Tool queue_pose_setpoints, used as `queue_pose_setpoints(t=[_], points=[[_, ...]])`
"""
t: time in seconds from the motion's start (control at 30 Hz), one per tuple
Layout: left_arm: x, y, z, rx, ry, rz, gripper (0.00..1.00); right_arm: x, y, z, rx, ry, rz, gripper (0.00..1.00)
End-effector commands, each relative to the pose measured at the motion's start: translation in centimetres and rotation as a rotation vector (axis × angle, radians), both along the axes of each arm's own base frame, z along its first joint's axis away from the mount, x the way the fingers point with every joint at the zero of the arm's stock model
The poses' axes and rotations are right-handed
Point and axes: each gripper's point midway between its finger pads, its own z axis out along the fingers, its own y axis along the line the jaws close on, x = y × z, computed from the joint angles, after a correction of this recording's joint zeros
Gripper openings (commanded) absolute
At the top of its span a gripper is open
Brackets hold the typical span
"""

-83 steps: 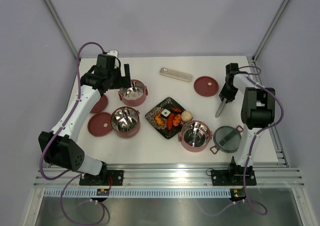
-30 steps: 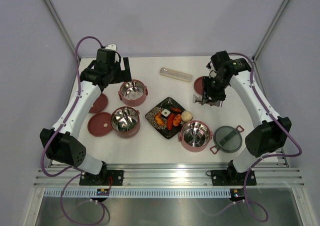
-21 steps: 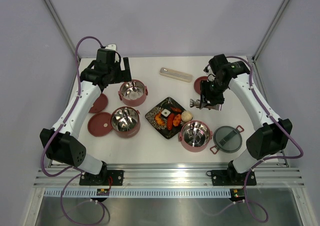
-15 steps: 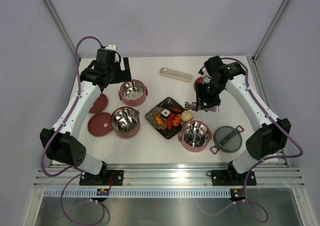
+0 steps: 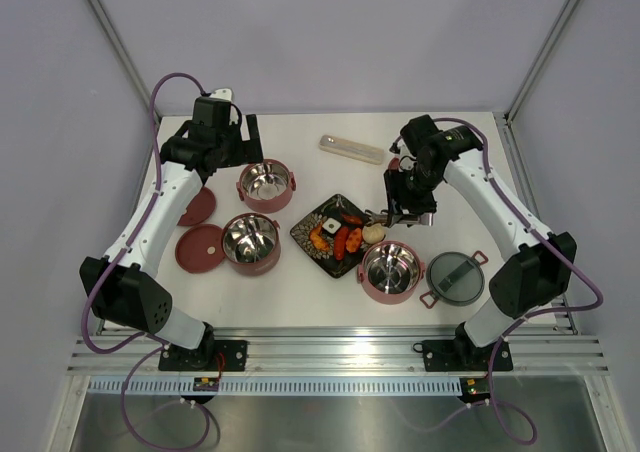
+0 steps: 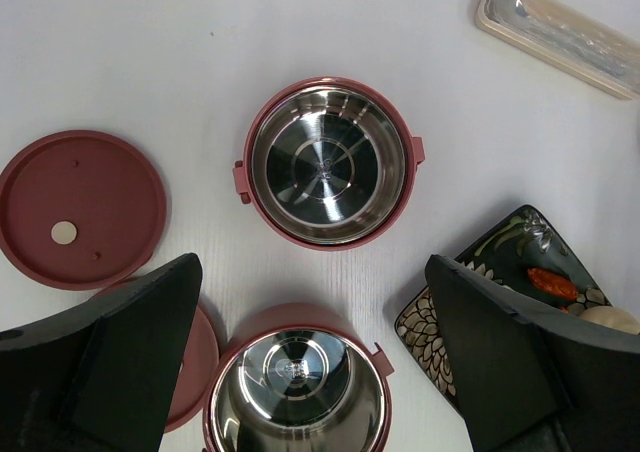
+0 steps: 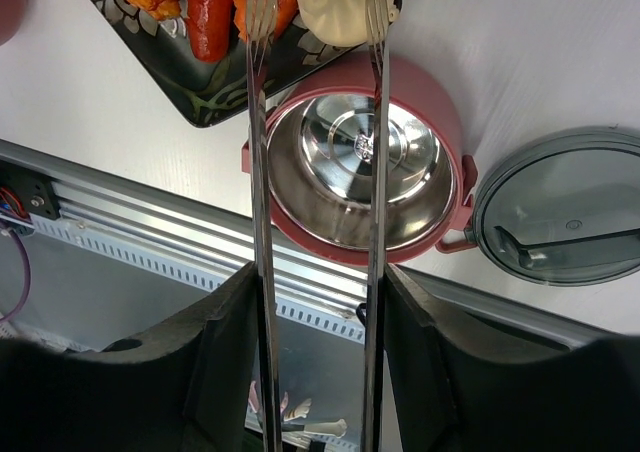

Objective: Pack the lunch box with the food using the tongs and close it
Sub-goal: Pick up the fake food from the plate.

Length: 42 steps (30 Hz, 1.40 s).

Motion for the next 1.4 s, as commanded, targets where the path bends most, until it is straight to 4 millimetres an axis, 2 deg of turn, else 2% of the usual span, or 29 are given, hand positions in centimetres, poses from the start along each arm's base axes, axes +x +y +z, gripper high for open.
queue_pose_setpoints(t=[0.0,0.23,0.57,0.8,1.0,1.07,1.17,1.37], points=[[0.4,-0.1,2.0,-0.022,-0.075,0.011,0.99,-1.2,-0.2,-0.7,-0.041,0.054,0.034,0.57],[0.4,-0.1,1.5,-0.025,-0.072,0.016,0.99,-1.0,-0.8,-1.8,-0.097,0.057,0.027,0.59],[0.5,-0.1,1.3,-0.02,-0.068,0.013,0.99,-1.2,-0.1,-2.9,-0.104,0.082,0.052,0.59],[0.6,0.0,1.2,-0.012,-0.064,0.012,0.99,-1.1,0.1,-2.4,-0.097,0.074,0.057,0.42],[0.7,-0.1,1.3,-0.01,-0.068,0.01,0.99,-1.3,0.2,-1.3,-0.081,0.066,0.059,0.19],[0.7,-0.1,1.2,-0.01,-0.064,0.01,0.99,-1.3,0.2,-1.1,-0.079,0.063,0.057,0.09],[0.7,-0.1,1.2,-0.01,-0.064,0.01,0.99,-1.3,0.2,-0.6,-0.074,0.049,0.052,0.0],[0.6,-0.2,1.3,-0.016,-0.066,0.005,0.99,-0.9,0.7,1.2,-0.038,0.002,0.041,0.0]])
